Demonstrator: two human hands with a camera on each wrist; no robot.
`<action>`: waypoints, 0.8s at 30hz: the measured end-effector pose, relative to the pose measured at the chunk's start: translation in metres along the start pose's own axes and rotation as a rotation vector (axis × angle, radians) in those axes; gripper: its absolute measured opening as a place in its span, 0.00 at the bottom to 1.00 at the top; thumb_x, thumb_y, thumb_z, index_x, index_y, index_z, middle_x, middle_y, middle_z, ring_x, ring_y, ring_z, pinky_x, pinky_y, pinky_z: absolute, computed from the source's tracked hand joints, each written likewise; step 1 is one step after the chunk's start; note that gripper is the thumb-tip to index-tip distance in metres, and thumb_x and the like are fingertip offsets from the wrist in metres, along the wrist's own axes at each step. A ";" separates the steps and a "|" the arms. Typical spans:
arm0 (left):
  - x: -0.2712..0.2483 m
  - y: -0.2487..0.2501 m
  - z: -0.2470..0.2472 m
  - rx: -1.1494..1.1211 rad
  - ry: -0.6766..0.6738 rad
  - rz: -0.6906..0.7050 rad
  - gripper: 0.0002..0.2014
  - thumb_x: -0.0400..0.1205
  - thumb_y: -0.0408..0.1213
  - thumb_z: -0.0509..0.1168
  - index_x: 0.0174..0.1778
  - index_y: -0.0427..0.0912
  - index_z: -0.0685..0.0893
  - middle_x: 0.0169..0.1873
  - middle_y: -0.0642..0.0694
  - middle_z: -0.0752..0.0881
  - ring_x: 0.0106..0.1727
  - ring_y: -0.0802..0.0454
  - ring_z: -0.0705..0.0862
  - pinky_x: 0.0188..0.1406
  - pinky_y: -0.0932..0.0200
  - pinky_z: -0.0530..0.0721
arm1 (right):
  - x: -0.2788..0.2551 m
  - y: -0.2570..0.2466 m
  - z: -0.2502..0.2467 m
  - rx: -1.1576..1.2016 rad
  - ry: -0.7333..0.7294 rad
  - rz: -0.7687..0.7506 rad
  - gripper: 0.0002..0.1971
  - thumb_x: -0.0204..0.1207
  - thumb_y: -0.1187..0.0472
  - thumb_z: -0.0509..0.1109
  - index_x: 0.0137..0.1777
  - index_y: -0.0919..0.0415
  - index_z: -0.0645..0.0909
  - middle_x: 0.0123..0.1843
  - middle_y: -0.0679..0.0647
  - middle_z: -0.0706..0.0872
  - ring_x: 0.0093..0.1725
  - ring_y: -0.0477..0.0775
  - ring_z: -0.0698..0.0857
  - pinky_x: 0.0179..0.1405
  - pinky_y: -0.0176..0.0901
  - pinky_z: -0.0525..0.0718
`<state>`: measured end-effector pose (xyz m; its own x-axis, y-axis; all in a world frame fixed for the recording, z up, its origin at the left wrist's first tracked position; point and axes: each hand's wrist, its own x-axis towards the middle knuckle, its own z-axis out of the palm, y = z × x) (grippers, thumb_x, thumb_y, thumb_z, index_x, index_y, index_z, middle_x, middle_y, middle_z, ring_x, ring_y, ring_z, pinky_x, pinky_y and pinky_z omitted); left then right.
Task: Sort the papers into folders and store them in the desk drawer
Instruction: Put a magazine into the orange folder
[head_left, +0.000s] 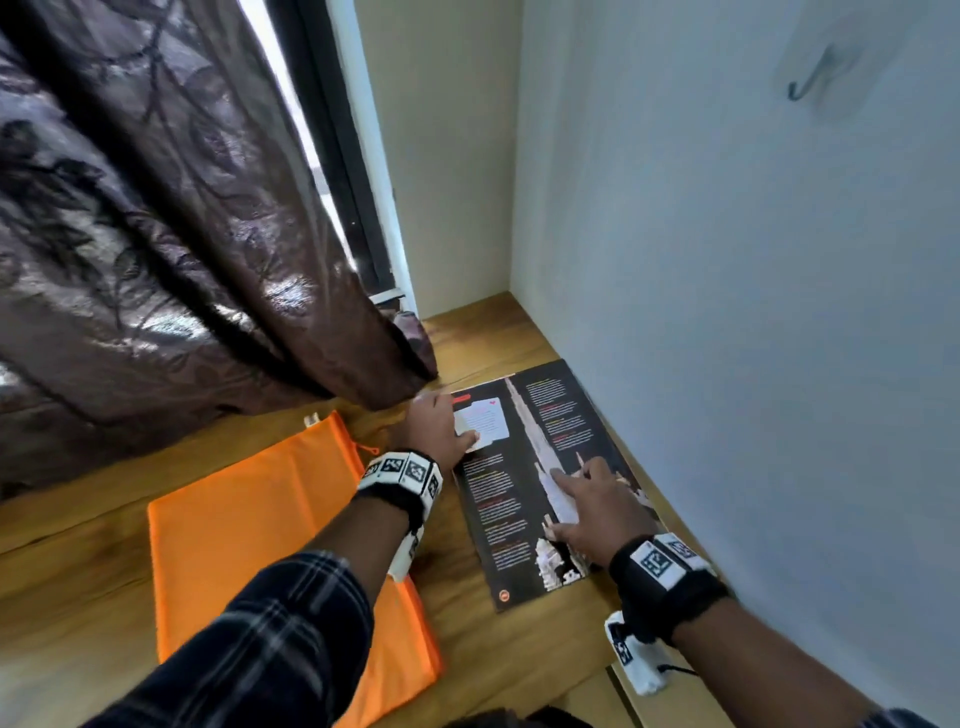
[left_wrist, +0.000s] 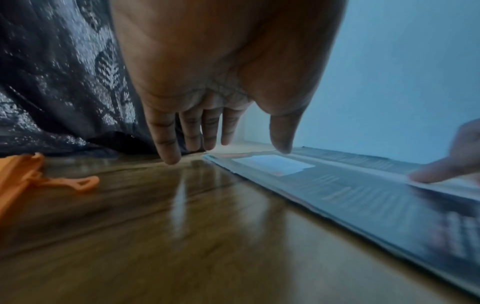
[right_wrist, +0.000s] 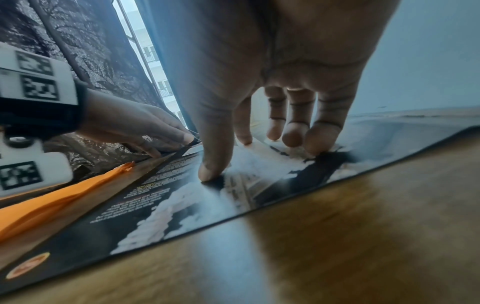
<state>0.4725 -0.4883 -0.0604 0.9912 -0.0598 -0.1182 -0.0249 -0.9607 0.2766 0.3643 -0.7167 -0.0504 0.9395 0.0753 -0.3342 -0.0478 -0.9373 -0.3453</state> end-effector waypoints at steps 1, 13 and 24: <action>0.009 -0.001 0.001 0.018 -0.006 -0.018 0.31 0.76 0.59 0.71 0.69 0.43 0.77 0.66 0.41 0.80 0.66 0.40 0.79 0.63 0.48 0.81 | 0.002 0.001 0.001 0.005 -0.013 0.002 0.39 0.72 0.45 0.78 0.81 0.42 0.64 0.70 0.49 0.67 0.67 0.53 0.78 0.66 0.49 0.82; 0.057 -0.004 0.000 -0.027 -0.083 -0.179 0.30 0.74 0.68 0.66 0.60 0.47 0.80 0.60 0.43 0.81 0.62 0.41 0.81 0.59 0.42 0.83 | 0.010 0.008 0.001 -0.011 -0.074 0.006 0.42 0.73 0.42 0.75 0.84 0.40 0.58 0.68 0.50 0.69 0.67 0.53 0.76 0.66 0.51 0.82; 0.054 -0.008 0.001 -0.294 -0.054 -0.204 0.20 0.76 0.39 0.76 0.62 0.42 0.81 0.58 0.42 0.87 0.59 0.43 0.85 0.58 0.47 0.85 | 0.010 0.010 0.005 0.004 -0.062 0.019 0.42 0.73 0.42 0.76 0.83 0.38 0.58 0.68 0.50 0.69 0.67 0.52 0.75 0.65 0.52 0.83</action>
<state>0.5260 -0.4845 -0.0697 0.9634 0.1039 -0.2472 0.2194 -0.8357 0.5035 0.3719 -0.7234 -0.0616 0.9156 0.0781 -0.3944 -0.0671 -0.9375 -0.3414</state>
